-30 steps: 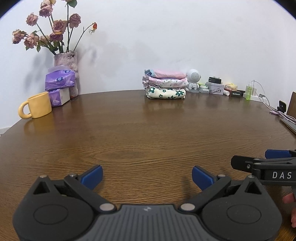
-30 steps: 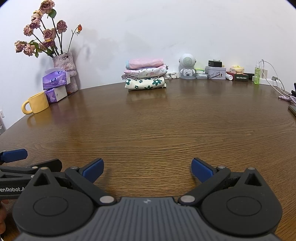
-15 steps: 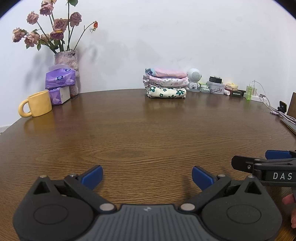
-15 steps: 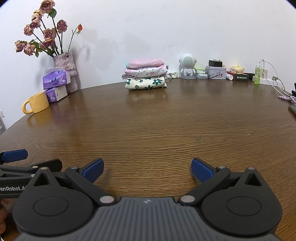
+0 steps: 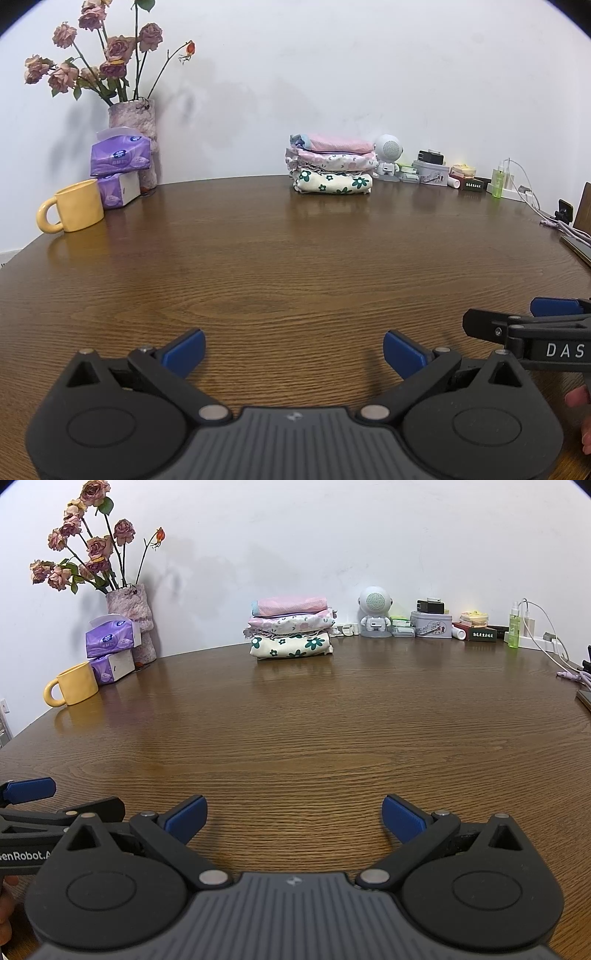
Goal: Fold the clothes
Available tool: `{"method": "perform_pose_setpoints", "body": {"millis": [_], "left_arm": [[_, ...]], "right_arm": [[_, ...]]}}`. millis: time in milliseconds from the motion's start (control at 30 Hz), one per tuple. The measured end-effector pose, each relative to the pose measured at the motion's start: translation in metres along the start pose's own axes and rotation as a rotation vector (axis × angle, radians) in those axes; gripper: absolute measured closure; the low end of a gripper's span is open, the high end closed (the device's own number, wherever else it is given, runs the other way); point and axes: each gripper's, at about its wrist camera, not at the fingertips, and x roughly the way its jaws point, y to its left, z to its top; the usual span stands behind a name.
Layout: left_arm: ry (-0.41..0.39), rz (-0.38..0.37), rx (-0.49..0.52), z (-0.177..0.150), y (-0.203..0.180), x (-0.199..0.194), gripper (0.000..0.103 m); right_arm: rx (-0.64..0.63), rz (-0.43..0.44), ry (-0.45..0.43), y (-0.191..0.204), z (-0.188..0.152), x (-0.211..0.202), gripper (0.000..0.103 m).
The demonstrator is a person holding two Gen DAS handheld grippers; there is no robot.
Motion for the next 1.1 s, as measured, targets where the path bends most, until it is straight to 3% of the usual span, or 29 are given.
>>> {"method": "perform_pose_setpoints", "body": {"millis": [1100], "left_arm": [[0.011,0.001,-0.005,0.0019,-0.0010,0.0011,0.000]], "right_arm": [[0.001,0.001,0.004,0.0001,0.0006,0.0008,0.000]]}}
